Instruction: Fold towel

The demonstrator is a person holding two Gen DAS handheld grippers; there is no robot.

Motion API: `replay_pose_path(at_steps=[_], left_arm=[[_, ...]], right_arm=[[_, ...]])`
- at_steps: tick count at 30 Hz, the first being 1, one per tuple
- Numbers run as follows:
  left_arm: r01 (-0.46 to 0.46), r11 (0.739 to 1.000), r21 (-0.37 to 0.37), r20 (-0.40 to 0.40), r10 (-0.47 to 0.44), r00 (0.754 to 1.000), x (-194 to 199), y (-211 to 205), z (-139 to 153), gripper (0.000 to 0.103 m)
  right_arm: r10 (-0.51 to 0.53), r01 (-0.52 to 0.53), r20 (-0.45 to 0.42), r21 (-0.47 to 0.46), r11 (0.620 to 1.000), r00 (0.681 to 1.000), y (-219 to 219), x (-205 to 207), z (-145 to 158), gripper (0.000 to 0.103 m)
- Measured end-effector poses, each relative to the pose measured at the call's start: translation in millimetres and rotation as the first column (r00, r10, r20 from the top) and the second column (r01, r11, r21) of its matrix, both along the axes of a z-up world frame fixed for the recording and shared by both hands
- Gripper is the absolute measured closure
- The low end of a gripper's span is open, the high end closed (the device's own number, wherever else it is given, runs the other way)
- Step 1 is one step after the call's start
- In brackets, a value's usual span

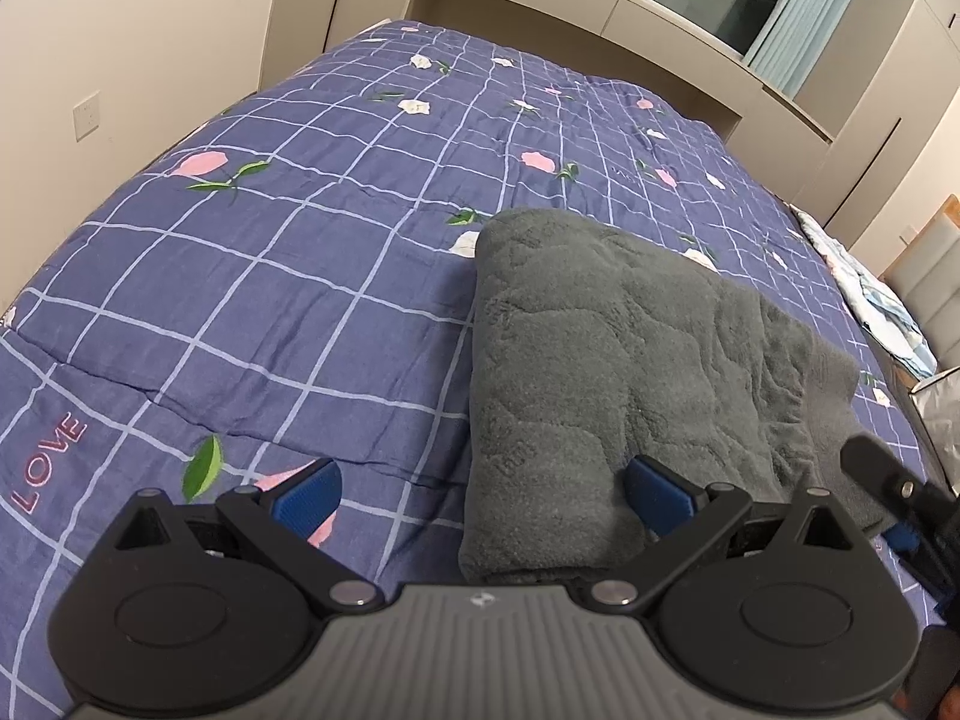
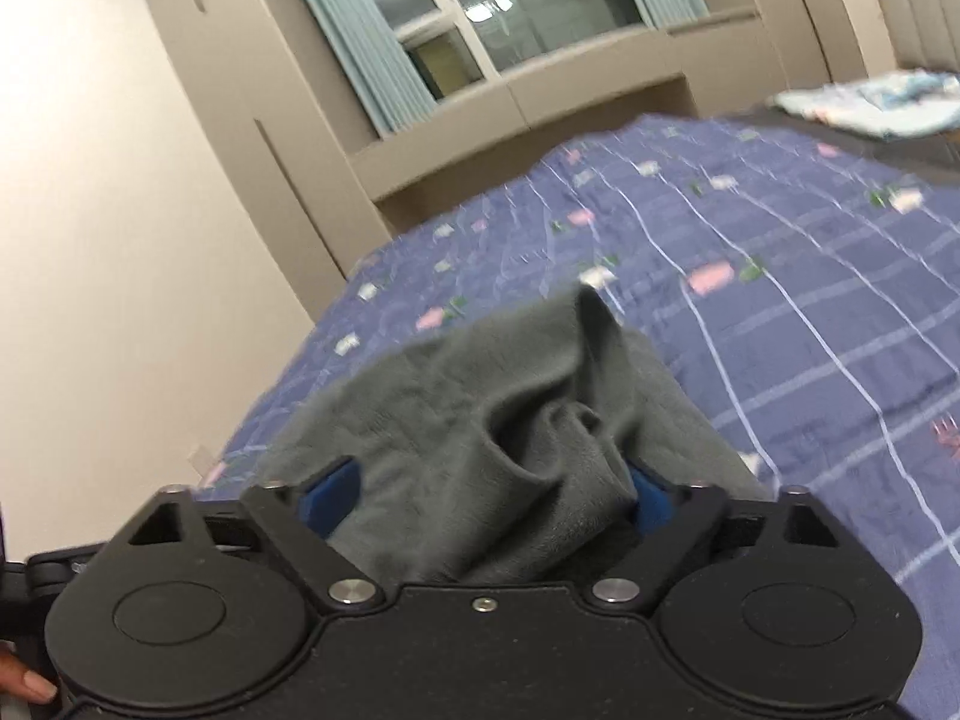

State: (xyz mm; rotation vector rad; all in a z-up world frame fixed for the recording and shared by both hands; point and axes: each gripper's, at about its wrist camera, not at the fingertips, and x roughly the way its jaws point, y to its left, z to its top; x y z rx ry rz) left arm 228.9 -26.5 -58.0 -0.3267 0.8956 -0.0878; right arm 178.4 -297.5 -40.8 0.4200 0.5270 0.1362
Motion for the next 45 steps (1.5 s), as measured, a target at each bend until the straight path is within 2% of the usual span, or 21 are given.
replay_pose_path(at_steps=[10,12,15,17,20,23,27,29,31,36,39,45], left_arm=[[0.006,1.0,0.002,0.001,-0.006,1.0,-0.7,-1.7,0.8,0.001],[0.011,1.0,0.002,0.0,-0.011,1.0,1.6,-2.7,1.4,0.001],[0.023,1.0,0.001,0.004,-0.023,1.0,6.3,-4.2,4.4,0.001],[0.03,1.0,0.001,0.012,-0.03,0.999,9.4,-3.8,7.9,0.0],[0.024,1.0,0.01,0.023,-0.024,0.999,13.7,-1.9,11.8,0.0],[0.021,1.0,0.003,0.023,-0.021,1.0,17.8,-0.5,14.1,0.0],[0.038,0.999,-0.012,0.036,-0.037,0.999,19.3,-1.7,18.8,0.0],[0.052,0.998,-0.018,0.044,-0.051,0.998,19.0,-4.7,19.8,0.0],[0.072,0.997,-0.029,0.04,-0.071,0.997,19.3,-9.2,17.6,0.0],[0.094,0.996,0.007,-0.017,-0.094,0.995,19.8,-22.4,2.4,0.0],[0.099,0.995,-0.012,-0.022,-0.1,0.995,17.5,-19.8,-4.5,0.0],[0.103,0.995,-0.011,-0.024,-0.104,0.994,18.3,-19.1,-8.1,0.0]], right_arm=[[-0.075,0.075,-0.092,-0.009,0.997,0.993,1.6,19.4,-15.3,0.02],[-0.087,0.084,-0.106,-0.03,0.996,0.991,5.4,26.5,-14.9,0.024],[-0.1,0.094,-0.113,-0.056,0.994,0.989,10.9,32.6,-15.1,0.04],[-0.102,0.094,-0.116,-0.072,0.993,0.988,11.7,34.9,-16.4,0.057],[-0.092,0.087,-0.092,-0.063,0.994,0.991,6.4,32.5,-15.0,0.072],[-0.083,0.081,-0.037,-0.049,0.996,0.996,-0.8,26.7,-3.6,0.081],[-0.049,0.055,0.058,-0.104,0.993,0.997,-8.5,17.2,18.3,0.083],[-0.056,0.065,0.073,-0.119,0.991,0.996,-17.1,14.4,22.3,0.083],[-0.069,0.075,0.055,-0.117,0.99,0.996,-26.3,16.1,18.0,0.083],[-0.082,0.075,-0.056,-0.129,0.989,0.995,-37.1,29.8,-17.7,0.081],[-0.092,0.085,-0.064,-0.114,0.99,0.994,-39.2,27.5,-29.2,0.078],[-0.068,0.057,-0.057,-0.179,0.982,0.996,-31.2,29.6,-33.1,0.071]])
